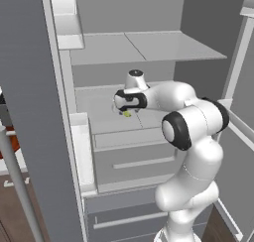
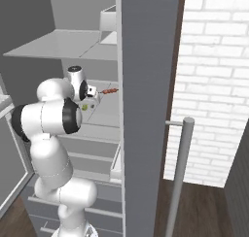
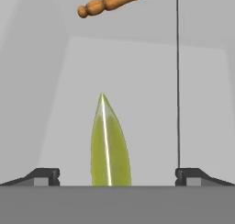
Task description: Grab a lemon wedge from the fridge and one ice cube from the ice bowl, and put them in the glass of lemonade.
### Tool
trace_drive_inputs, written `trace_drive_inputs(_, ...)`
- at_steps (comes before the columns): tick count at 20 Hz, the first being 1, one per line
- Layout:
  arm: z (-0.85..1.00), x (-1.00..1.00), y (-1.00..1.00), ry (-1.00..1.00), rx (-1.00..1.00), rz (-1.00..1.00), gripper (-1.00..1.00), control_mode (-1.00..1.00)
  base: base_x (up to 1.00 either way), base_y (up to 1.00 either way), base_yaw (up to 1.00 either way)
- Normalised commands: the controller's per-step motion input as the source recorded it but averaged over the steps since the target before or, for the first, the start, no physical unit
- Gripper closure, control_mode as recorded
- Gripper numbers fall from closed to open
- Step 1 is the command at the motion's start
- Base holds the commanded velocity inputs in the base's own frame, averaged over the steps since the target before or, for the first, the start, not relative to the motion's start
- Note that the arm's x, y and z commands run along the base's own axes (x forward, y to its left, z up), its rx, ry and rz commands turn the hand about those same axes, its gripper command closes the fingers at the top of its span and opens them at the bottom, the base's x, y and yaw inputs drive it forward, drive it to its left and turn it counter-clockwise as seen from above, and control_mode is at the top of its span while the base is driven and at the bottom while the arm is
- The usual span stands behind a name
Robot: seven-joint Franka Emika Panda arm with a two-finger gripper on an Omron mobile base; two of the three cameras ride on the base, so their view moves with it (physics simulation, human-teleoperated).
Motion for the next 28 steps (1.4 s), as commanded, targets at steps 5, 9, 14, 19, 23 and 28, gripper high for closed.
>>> trace_drive_inputs(5,0.0,0.34,0.05,0.0,0.0,0.08,-1.0,-1.0,0.0,0.0,0.0)
trace_drive_inputs(9,0.0,-0.04,0.04,0.02,0.0,0.05,-1.0,-1.0,0.0,0.0,0.0)
trace_drive_inputs(14,0.0,-0.48,0.0,0.0,0.0,0.0,-1.0,-1.0,0.0,0.0,0.0)
trace_drive_inputs(19,0.0,0.11,0.07,0.0,0.0,0.0,-1.0,-1.0,0.0,0.0,0.0)
trace_drive_inputs(23,-0.18,0.38,0.12,0.04,0.0,0.0,-1.0,-1.0,0.0,0.0,0.0)
trace_drive_inputs(28,-0.34,0.01,0.06,0.11,0.0,0.0,-1.0,-1.0,0.0,0.0,0.0)
